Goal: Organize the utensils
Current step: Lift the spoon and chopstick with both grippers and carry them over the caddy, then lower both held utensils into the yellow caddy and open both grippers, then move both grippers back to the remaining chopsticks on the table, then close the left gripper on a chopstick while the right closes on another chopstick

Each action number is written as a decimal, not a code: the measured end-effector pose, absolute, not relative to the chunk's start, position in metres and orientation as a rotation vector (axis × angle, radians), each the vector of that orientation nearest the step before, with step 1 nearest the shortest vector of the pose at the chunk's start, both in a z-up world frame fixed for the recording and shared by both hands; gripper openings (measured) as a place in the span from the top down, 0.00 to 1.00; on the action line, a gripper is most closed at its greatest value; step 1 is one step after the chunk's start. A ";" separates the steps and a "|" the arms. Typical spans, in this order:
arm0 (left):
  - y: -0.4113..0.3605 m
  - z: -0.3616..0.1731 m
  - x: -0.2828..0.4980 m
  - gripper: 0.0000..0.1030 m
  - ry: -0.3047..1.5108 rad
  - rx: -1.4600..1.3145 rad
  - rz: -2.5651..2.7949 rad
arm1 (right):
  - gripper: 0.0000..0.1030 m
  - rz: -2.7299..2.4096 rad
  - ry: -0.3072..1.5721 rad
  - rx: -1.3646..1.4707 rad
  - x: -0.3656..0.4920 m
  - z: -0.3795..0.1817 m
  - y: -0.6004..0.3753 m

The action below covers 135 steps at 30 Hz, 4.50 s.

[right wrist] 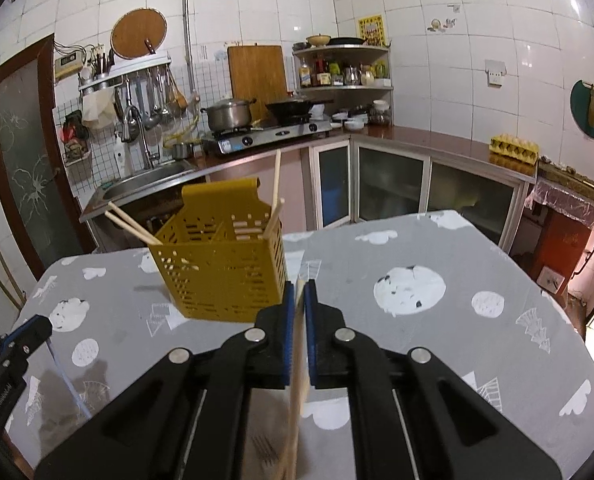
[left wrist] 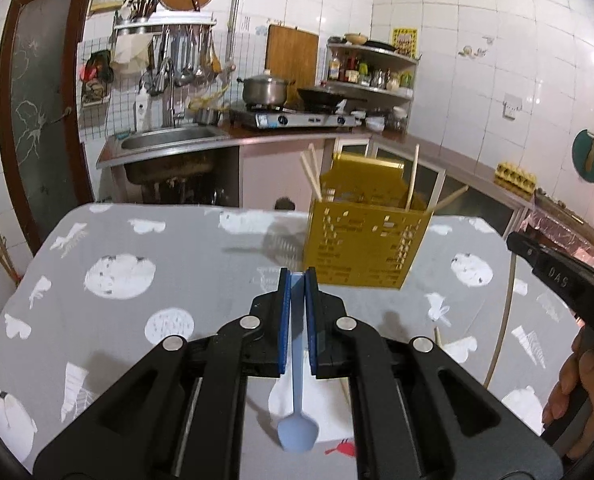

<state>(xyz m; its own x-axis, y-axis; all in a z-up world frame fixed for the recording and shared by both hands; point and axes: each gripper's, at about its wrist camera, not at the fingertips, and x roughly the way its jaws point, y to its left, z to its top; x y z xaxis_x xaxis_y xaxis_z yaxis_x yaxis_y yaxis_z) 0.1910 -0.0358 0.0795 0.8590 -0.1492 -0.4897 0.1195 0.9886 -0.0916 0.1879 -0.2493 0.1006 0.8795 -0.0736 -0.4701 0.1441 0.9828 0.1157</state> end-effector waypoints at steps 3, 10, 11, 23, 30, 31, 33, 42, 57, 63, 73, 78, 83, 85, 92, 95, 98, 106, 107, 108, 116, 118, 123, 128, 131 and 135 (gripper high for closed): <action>-0.037 0.089 0.193 0.94 0.492 -0.056 -0.148 | 0.95 -0.114 0.471 0.147 0.190 0.105 -0.251; -0.042 0.106 0.203 0.94 0.453 -0.054 -0.162 | 0.95 -0.113 0.452 0.147 0.198 0.113 -0.256; -0.044 0.109 0.203 0.94 0.449 -0.053 -0.164 | 0.95 -0.112 0.445 0.147 0.198 0.115 -0.257; -0.056 0.131 0.222 0.94 0.384 -0.042 -0.191 | 0.95 -0.099 0.356 0.122 0.208 0.149 -0.258; -0.060 0.152 0.240 0.95 0.361 -0.055 -0.210 | 0.95 -0.070 0.315 0.119 0.217 0.177 -0.254; -0.060 0.157 0.242 0.95 0.354 -0.056 -0.213 | 0.95 -0.062 0.308 0.120 0.218 0.184 -0.253; -0.062 0.169 0.246 0.94 0.333 -0.054 -0.218 | 0.95 -0.048 0.297 0.122 0.221 0.194 -0.252; -0.065 0.212 0.279 0.95 0.261 -0.073 -0.211 | 0.95 -0.016 0.230 0.120 0.246 0.251 -0.244; -0.092 0.164 0.371 0.95 0.305 -0.057 -0.231 | 0.95 -0.039 0.253 0.115 0.341 0.216 -0.242; -0.092 0.120 0.391 0.94 0.399 -0.058 -0.222 | 0.94 -0.039 0.348 0.103 0.367 0.175 -0.246; -0.073 0.156 0.335 0.35 0.338 -0.070 -0.201 | 0.35 -0.098 0.399 0.078 0.334 0.169 -0.260; -0.053 0.183 0.282 0.05 0.272 -0.064 -0.157 | 0.33 -0.118 0.372 0.110 0.287 0.192 -0.274; -0.034 0.187 0.246 0.04 0.268 -0.058 -0.092 | 0.30 -0.140 0.397 0.099 0.251 0.185 -0.283; -0.027 0.183 0.238 0.04 0.279 -0.065 -0.066 | 0.30 -0.155 0.420 0.094 0.238 0.172 -0.286; -0.019 0.145 0.221 0.04 0.343 -0.027 0.008 | 0.30 -0.191 0.557 0.162 0.219 0.108 -0.302; -0.020 0.121 0.222 0.04 0.426 -0.017 -0.010 | 0.30 -0.202 0.605 0.184 0.216 0.081 -0.306; -0.024 0.096 0.224 0.04 0.472 -0.009 -0.011 | 0.30 -0.208 0.633 0.177 0.214 0.062 -0.300; -0.034 0.040 0.235 0.05 0.609 -0.047 -0.046 | 0.30 -0.203 0.715 0.143 0.217 0.013 -0.282; -0.037 0.033 0.236 0.05 0.621 -0.046 -0.049 | 0.30 -0.204 0.721 0.141 0.218 0.010 -0.281; -0.038 0.027 0.236 0.05 0.631 -0.047 -0.052 | 0.30 -0.205 0.731 0.140 0.219 0.006 -0.279; -0.054 -0.009 0.248 0.05 0.724 -0.059 -0.062 | 0.30 -0.196 0.789 0.106 0.230 -0.018 -0.270; -0.058 -0.018 0.251 0.05 0.754 -0.065 -0.063 | 0.31 -0.198 0.821 0.112 0.234 -0.027 -0.269; -0.065 -0.037 0.263 0.06 0.839 -0.093 -0.066 | 0.48 -0.194 0.879 0.113 0.241 -0.039 -0.266; -0.072 -0.045 0.268 0.17 0.893 -0.110 -0.091 | 0.64 -0.178 0.898 0.122 0.246 -0.038 -0.262; -0.080 -0.050 0.270 0.32 0.933 -0.116 -0.107 | 0.75 -0.166 0.892 0.115 0.246 -0.037 -0.256; -0.092 -0.052 0.270 0.50 0.922 -0.049 -0.109 | 0.82 -0.158 0.887 0.113 0.247 -0.037 -0.255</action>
<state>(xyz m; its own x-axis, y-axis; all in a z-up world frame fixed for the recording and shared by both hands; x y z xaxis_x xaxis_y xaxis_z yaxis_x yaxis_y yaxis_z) 0.2701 -0.0922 -0.0525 0.5991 -0.1153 -0.7923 0.0732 0.9933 -0.0892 0.2470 -0.2546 -0.0369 0.6213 -0.0902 -0.7783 0.1837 0.9824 0.0328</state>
